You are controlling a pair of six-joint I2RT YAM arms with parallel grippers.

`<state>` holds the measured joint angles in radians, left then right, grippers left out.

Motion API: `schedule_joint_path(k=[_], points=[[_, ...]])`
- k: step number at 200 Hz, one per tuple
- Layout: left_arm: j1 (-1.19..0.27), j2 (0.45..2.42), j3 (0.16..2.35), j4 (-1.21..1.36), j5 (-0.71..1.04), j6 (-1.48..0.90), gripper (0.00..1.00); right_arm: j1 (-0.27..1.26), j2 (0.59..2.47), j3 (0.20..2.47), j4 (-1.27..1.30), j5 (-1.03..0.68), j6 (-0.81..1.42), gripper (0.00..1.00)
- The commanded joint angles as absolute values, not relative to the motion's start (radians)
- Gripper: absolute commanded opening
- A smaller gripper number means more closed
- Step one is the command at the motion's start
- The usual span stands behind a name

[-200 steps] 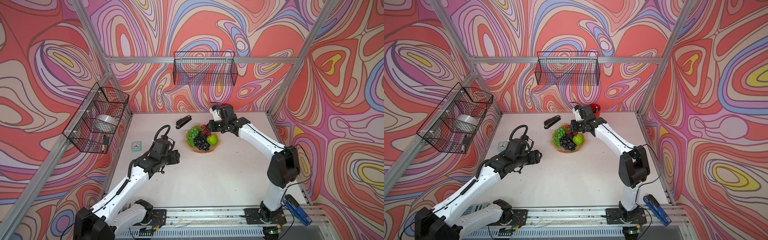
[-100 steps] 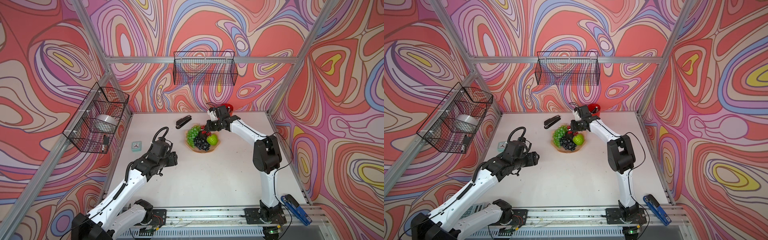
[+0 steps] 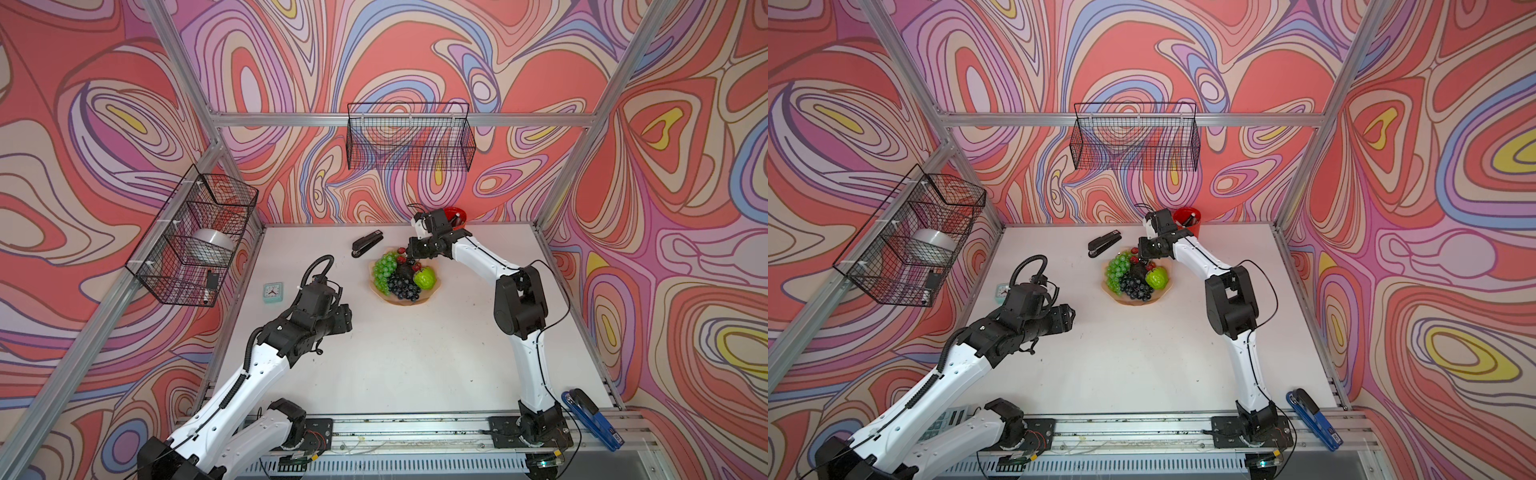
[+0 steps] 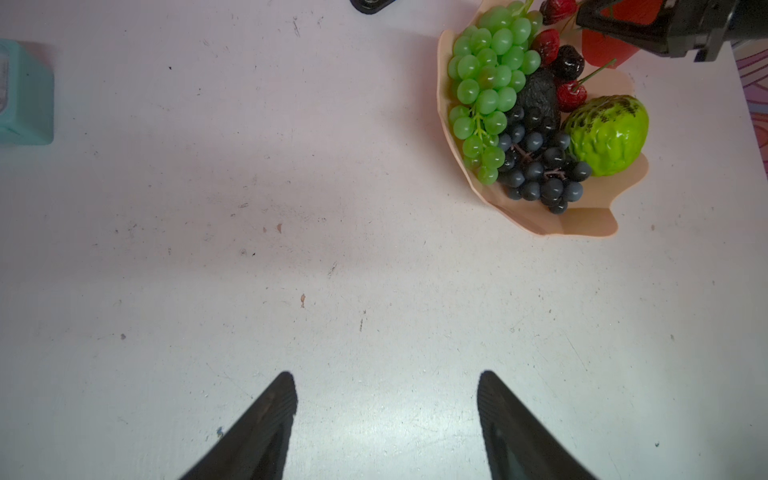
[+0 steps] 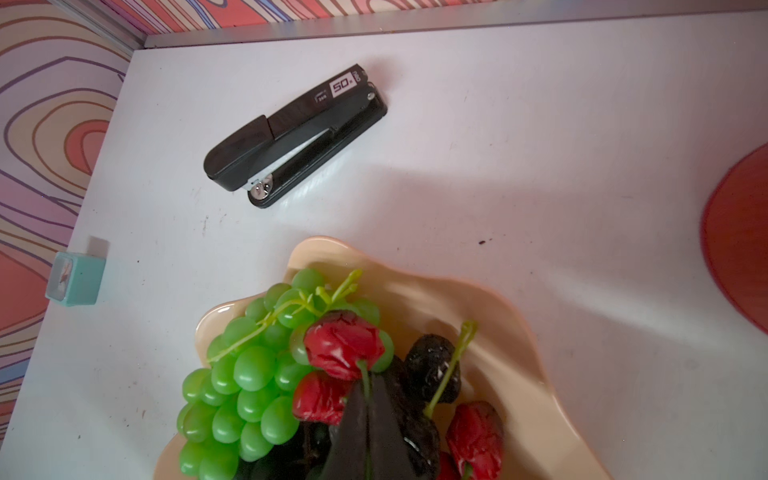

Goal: Place and organize the fake fruits in the fruit bowl

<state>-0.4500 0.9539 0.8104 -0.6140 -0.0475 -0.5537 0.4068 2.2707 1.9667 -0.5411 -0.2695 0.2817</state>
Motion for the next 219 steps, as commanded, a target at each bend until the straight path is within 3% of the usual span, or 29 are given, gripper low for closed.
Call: schedule_joint_path(k=[1,25,57,102,118,130,155,167,184,219], points=[[-0.447,0.947,0.811,-0.654,-0.065,-0.562,0.72,0.406,2.281,1.986,-0.576,-0.213,0.279,0.0],[-0.446,0.959,0.811,-0.642,-0.059,-0.564,0.72,0.406,2.263,1.96,-0.562,-0.209,0.284,0.0],[-0.447,0.973,0.821,-0.638,-0.051,-0.565,0.72,0.407,2.244,1.971,-0.557,-0.237,0.284,0.23],[-0.447,0.959,0.834,-0.649,-0.057,-0.561,0.75,0.406,2.162,1.973,-0.566,-0.219,0.261,0.37],[-0.447,0.964,0.85,-0.658,-0.065,-0.566,0.83,0.406,2.12,1.956,-0.569,-0.221,0.258,0.45],[-0.447,0.973,0.867,-0.668,-0.069,-0.573,0.99,0.408,2.078,1.93,-0.563,-0.216,0.255,0.51],[-0.447,0.996,0.901,-0.701,-0.087,-0.581,1.0,0.409,1.979,1.861,-0.558,-0.188,0.245,0.59],[-0.447,1.005,0.908,-0.701,-0.106,-0.572,1.0,0.409,1.92,1.82,-0.557,-0.168,0.23,0.71],[-0.445,1.031,0.927,-0.692,-0.155,-0.537,1.0,0.409,1.826,1.742,-0.549,-0.131,0.204,0.98],[-0.405,1.089,0.964,-0.61,-0.261,-0.403,1.0,0.408,1.599,1.496,-0.463,0.065,0.128,0.98]])
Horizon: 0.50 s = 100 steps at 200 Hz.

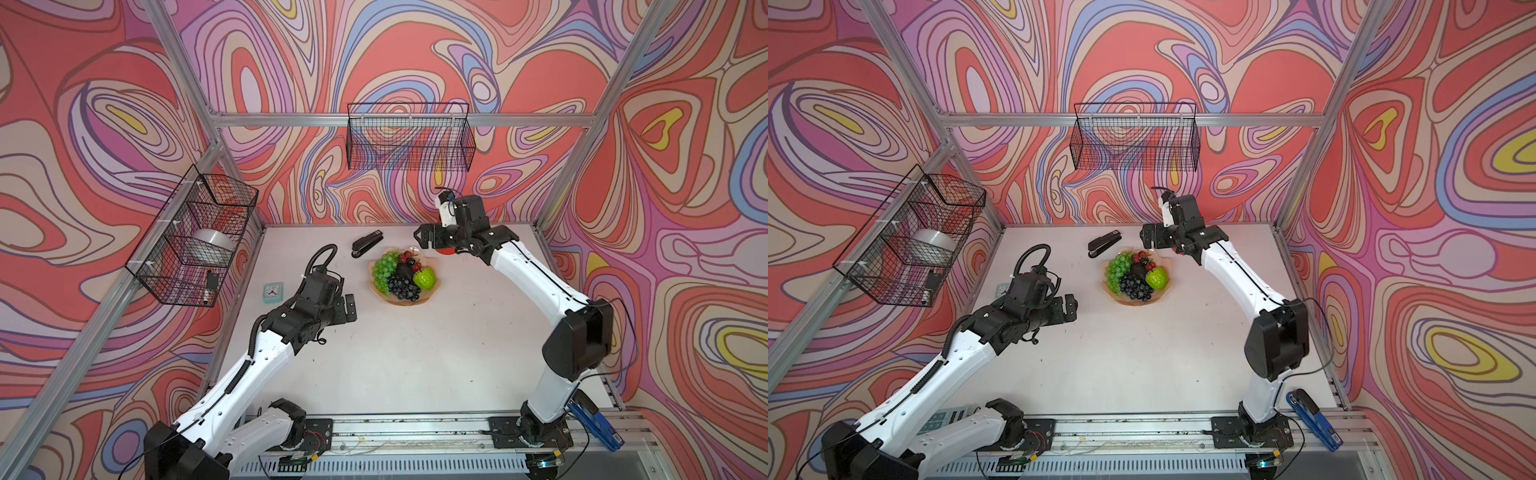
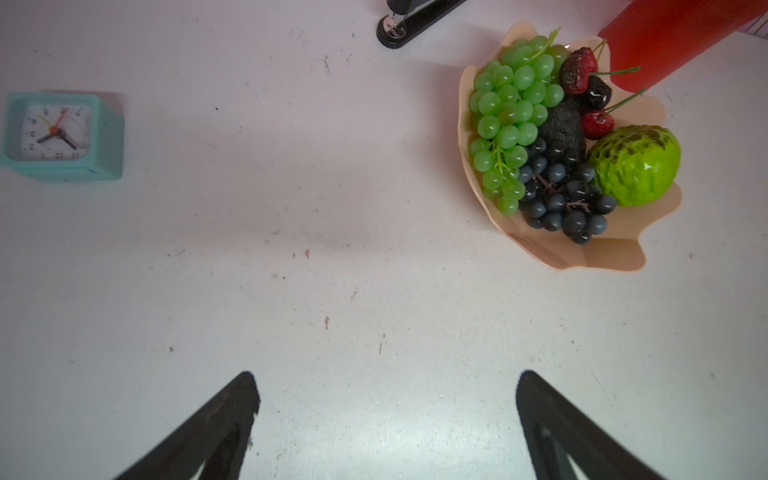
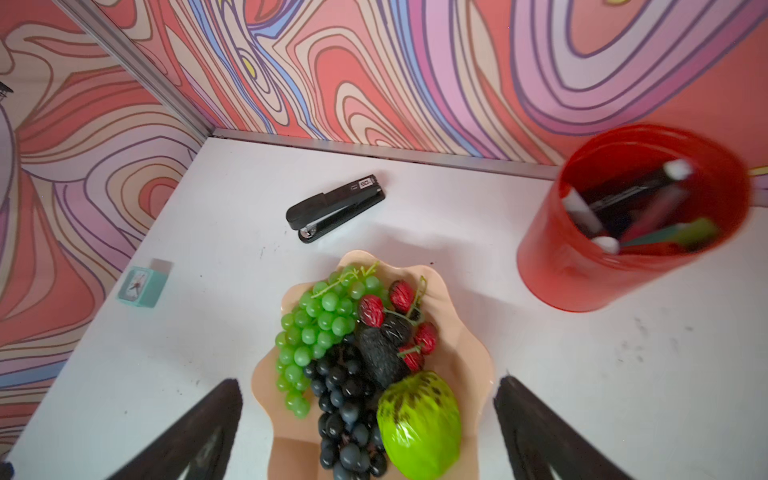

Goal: Place and organize the fake fruits in the fruit bowl

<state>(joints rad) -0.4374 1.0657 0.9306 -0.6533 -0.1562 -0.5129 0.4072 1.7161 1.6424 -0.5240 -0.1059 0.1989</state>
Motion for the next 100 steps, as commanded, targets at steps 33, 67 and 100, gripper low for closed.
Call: schedule_joint_path(k=[33,67,100], points=[[-0.292,1.074,0.856,-0.302,-0.248,-0.212,1.0,0.401,1.322,1.05,-0.018,0.163,-0.094,0.98],[-0.147,1.039,0.62,0.066,-0.242,-0.108,1.0,0.283,1.209,0.841,0.086,0.169,-0.164,0.98],[-0.089,1.09,0.465,0.236,-0.261,-0.056,1.0,0.134,1.071,0.501,0.362,0.149,-0.044,0.98]])
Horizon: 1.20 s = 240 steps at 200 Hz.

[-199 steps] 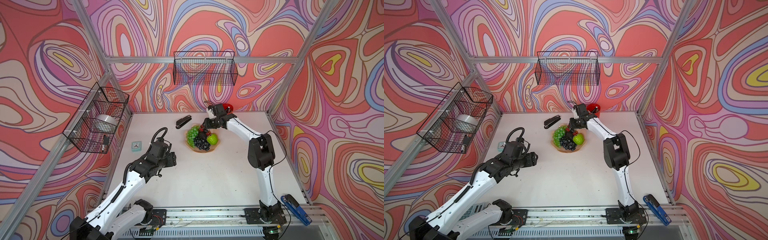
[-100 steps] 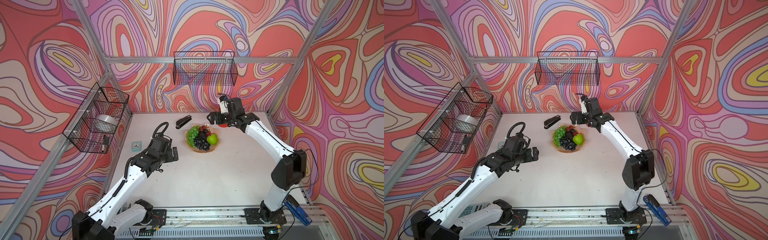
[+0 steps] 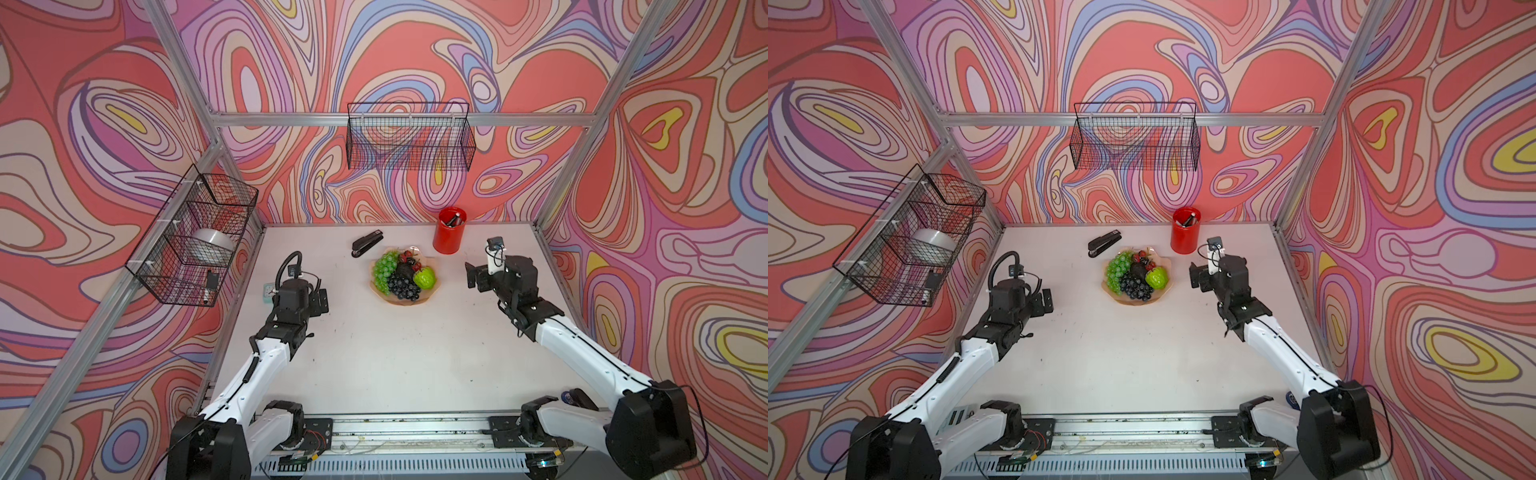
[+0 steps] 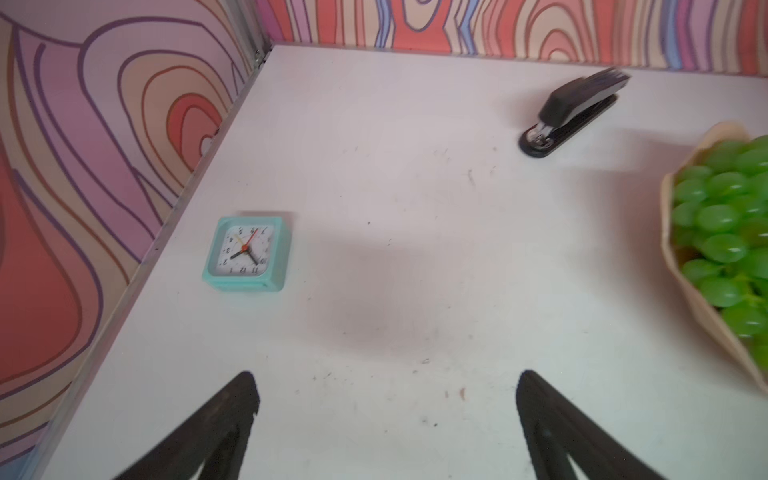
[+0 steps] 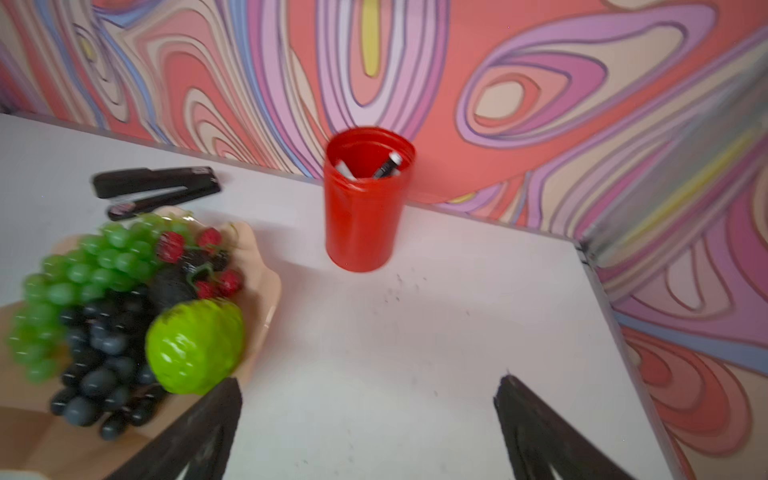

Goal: Place and organize the fake fruits in the fruit bowl

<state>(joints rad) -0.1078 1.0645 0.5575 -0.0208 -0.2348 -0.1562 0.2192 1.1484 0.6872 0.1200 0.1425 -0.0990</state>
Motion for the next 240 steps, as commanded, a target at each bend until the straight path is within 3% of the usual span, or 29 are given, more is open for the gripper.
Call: schedule_joint_path(k=[1,24,50,85,117,127,240], points=[[-0.089,1.094,0.458,0.247,-0.262,-0.051,1.0,0.13,1.069,0.492,0.37,0.147,-0.041,0.98],[-0.077,1.173,0.362,0.484,-0.274,-0.011,1.0,0.088,1.127,0.338,0.597,0.141,0.007,0.98],[-0.057,1.294,0.348,0.655,-0.198,0.005,1.0,0.078,1.315,0.298,0.85,0.15,-0.004,0.98],[-0.048,1.398,0.437,0.636,-0.131,0.006,1.0,0.038,1.524,0.404,0.886,0.042,-0.011,0.98],[-0.043,1.559,0.35,0.977,-0.149,-0.004,1.0,-0.033,1.664,0.46,0.922,-0.016,0.049,0.98],[-0.042,1.531,0.37,0.875,-0.17,-0.029,1.0,-0.043,1.721,0.434,1.039,-0.031,0.062,0.99],[-0.037,1.539,0.368,0.903,-0.173,-0.031,1.0,-0.042,1.71,0.468,0.957,-0.062,0.031,0.98]])
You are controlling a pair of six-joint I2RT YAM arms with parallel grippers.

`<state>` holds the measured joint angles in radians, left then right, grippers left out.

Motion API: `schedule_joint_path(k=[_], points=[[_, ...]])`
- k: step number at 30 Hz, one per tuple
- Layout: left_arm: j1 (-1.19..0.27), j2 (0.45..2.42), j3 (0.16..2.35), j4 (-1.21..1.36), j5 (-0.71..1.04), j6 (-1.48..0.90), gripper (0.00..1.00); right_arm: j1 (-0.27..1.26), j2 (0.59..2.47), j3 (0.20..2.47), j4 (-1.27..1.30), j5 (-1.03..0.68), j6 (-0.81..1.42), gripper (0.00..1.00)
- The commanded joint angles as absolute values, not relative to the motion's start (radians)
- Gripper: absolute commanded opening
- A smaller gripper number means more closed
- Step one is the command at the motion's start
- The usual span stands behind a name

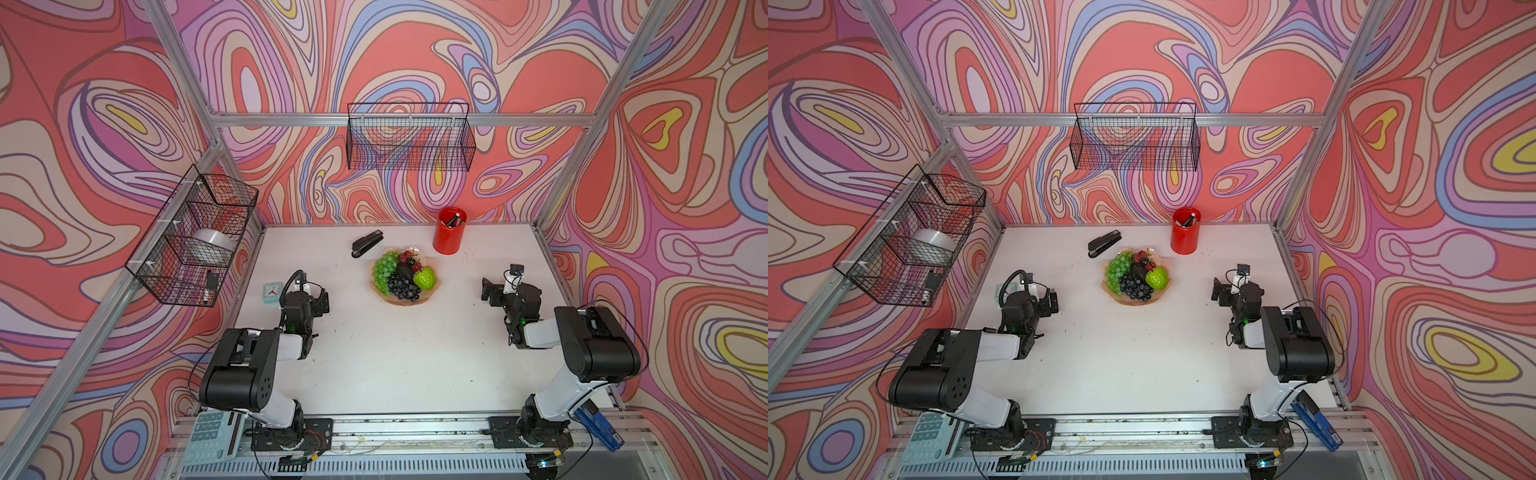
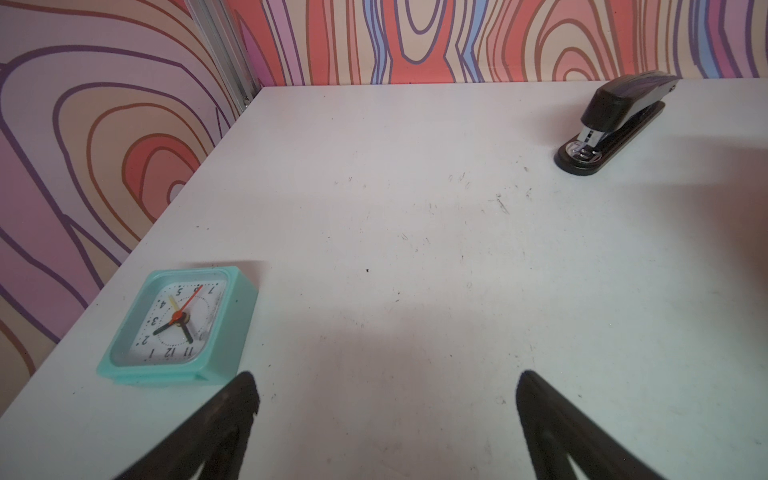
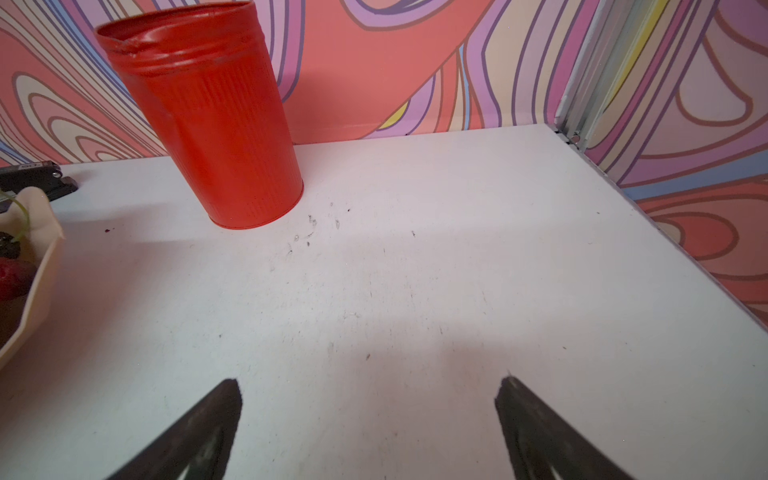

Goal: Place and organize the fake fruits in the fruit bowl

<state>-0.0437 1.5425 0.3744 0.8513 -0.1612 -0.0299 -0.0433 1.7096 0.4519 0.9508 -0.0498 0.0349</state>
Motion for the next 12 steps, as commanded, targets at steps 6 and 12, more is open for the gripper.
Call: schedule_joint_path(k=[6,12], points=[[-0.037,1.542,0.367,0.913,-0.173,-0.031,1.0,-0.041,1.713,0.474,0.948,-0.062,0.031,0.98],[-0.038,1.541,0.367,0.909,-0.173,-0.031,1.0,-0.042,1.709,0.468,0.956,-0.062,0.032,0.98]])
